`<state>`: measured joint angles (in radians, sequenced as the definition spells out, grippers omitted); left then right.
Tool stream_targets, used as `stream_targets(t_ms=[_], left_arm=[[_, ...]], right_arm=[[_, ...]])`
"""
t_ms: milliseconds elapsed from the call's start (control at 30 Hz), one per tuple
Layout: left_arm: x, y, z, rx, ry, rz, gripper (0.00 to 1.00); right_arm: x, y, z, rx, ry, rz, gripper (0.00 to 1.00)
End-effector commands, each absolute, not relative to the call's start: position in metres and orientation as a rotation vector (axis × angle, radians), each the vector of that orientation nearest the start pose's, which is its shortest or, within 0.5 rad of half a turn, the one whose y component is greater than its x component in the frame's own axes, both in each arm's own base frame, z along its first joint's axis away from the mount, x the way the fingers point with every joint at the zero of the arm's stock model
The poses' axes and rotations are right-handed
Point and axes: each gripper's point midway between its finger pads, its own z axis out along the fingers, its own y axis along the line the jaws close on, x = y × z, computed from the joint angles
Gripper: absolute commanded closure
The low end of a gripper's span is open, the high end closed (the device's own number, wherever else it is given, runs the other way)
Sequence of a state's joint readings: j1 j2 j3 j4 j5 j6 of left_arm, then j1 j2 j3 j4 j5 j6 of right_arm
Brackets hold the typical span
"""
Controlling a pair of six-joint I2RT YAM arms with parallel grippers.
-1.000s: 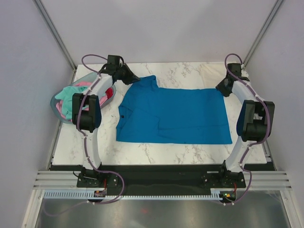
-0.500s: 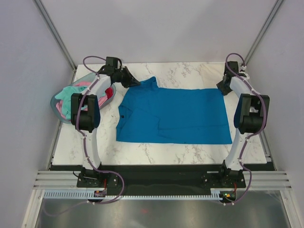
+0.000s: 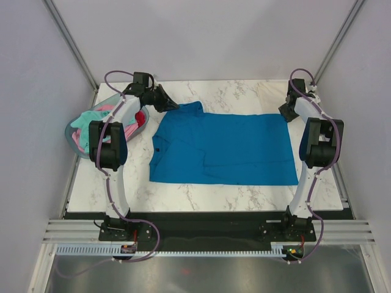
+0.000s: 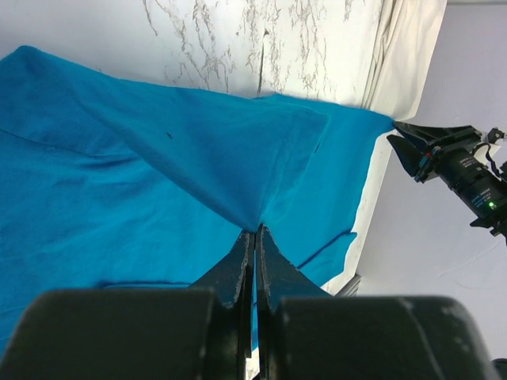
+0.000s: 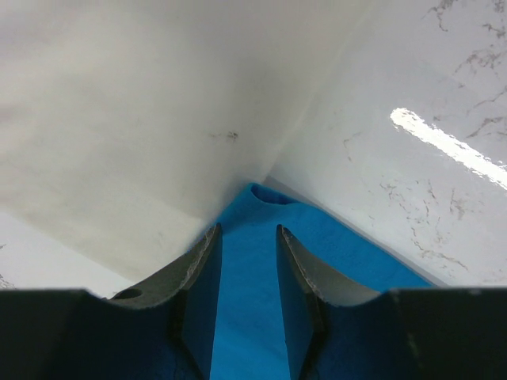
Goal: Fold and stack the t-shirts
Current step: Fold the tshirt
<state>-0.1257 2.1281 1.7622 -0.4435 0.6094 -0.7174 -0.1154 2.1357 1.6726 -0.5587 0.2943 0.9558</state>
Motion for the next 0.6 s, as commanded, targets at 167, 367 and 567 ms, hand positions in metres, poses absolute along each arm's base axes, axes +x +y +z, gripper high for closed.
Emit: stream_targets(t_ms=[167, 367, 567], left_arm=[[0.506, -0.189, 0.182, -0.294, 2.367, -1.141, 0.98], [0.506, -0.189, 0.179, -0.291, 2.371, -1.135, 0.98], [0.507, -0.188, 0.179, -0.293, 2.370, -1.134, 0.98]], right_arm=[[0.529, -0.088, 0.064, 1.421, 2.042, -0.034, 0.59], [0.533, -0.086, 0.058, 1.429, 2.049, -0.019, 0.59], [0.528, -0.087, 0.054, 1.439, 2.054, -0.036, 0.60]])
